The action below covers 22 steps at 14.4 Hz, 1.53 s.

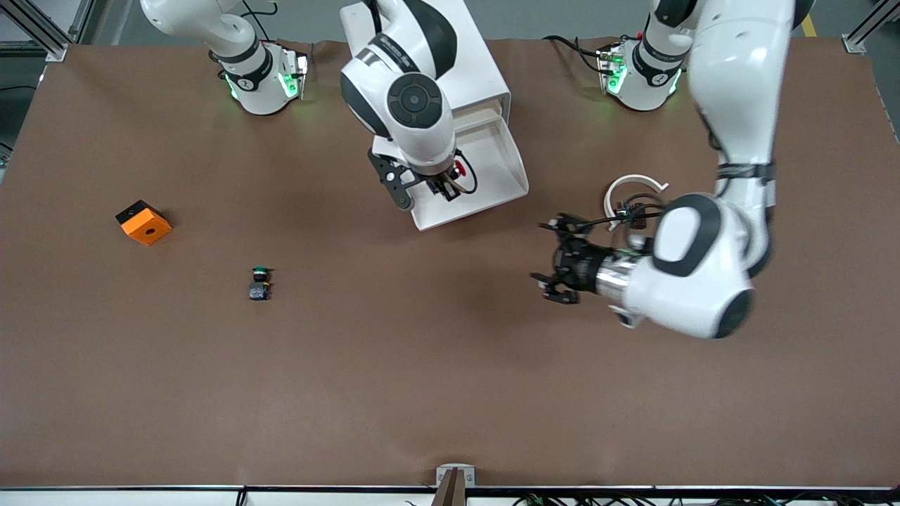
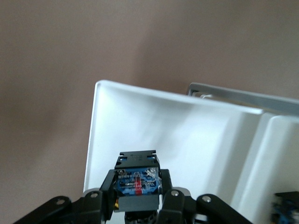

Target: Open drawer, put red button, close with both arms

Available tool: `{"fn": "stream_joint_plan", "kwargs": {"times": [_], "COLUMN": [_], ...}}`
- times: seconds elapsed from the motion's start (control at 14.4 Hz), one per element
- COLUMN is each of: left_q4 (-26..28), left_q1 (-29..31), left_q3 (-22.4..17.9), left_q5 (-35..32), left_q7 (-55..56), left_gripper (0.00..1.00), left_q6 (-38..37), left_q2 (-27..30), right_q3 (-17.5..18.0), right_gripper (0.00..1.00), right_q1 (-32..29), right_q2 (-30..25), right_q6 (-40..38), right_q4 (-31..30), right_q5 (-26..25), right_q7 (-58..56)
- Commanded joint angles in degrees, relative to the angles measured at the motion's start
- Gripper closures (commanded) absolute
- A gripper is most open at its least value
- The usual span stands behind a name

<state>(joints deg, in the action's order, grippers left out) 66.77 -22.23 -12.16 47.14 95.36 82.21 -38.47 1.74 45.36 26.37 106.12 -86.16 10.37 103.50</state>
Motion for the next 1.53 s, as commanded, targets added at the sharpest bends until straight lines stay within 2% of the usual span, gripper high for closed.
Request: {"fn": "stream_joint_plan", "kwargs": {"times": [0.0,0.07,0.35,0.42,0.49,0.62,0.69,0.83,0.97,1.25,1.46], "left_q4": [1.7,1.7,1.7,1.78,1.87,2.13,2.14,2.14,2.75,6.25,11.0], "left_q1": [0.09,-0.09,-0.79,-0.8,-0.8,-3.15,-3.17,-2.82,-1.33,0.79,0.7], "left_q3": [-5.04,-6.37,-6.12,-5.95,-5.86,-6.29,-6.21,-6.47,-6.47,-6.03,-3.85], "left_q5": [-2.21,-5.09,-20.74,-23.99,-27.24,-38.98,-42.62,-43.18,-43.53,-43.18,-42.83], "left_q7": [-11.39,-15.08,-32.74,-38.0,-45.71,-62.75,-67.8,-74.23,-78.9,-83.23,-83.4], "left_gripper": [0.0,0.0,0.0,0.0,0.0,0.0,0.0,0.0,0.0,0.0,0.0], "left_q6": [0.14,0.14,0.14,0.14,0.14,0.14,0.14,0.23,1.37,1.9,7.68], "left_q2": [4.44,5.94,11.13,11.66,12.19,12.8,13.33,13.95,15.7,17.55,18.17], "right_q3": [-0.68,-0.68,-0.68,-0.68,-0.68,-0.68,-0.68,-0.77,-1.03,-1.12,-1.12], "right_gripper": [0.77,0.77,0.7,0.64,0.51,0.0,0.0,0.0,0.0,0.0,0.0], "right_q1": [1.57,1.92,2.63,2.63,2.63,2.63,2.46,1.76,-0.34,-6.4,-12.02], "right_q2": [2.71,3.41,4.83,4.92,4.92,4.74,4.39,2.12,-0.87,-4.74,-8.43], "right_q6": [2.41,2.86,2.86,3.21,3.39,2.86,2.77,2.51,-1.51,-12.15,-18.03], "right_q4": [1.35,1.35,1.35,1.35,1.35,1.35,1.44,1.7,2.14,4.95,4.95], "right_q5": [1.14,0.88,0.53,0.53,0.61,0.61,0.7,0.79,0.79,0.79,0.79], "right_q7": [2.22,2.49,2.49,2.49,2.49,2.49,2.32,2.06,0.92,-12.06,-27.16]}}
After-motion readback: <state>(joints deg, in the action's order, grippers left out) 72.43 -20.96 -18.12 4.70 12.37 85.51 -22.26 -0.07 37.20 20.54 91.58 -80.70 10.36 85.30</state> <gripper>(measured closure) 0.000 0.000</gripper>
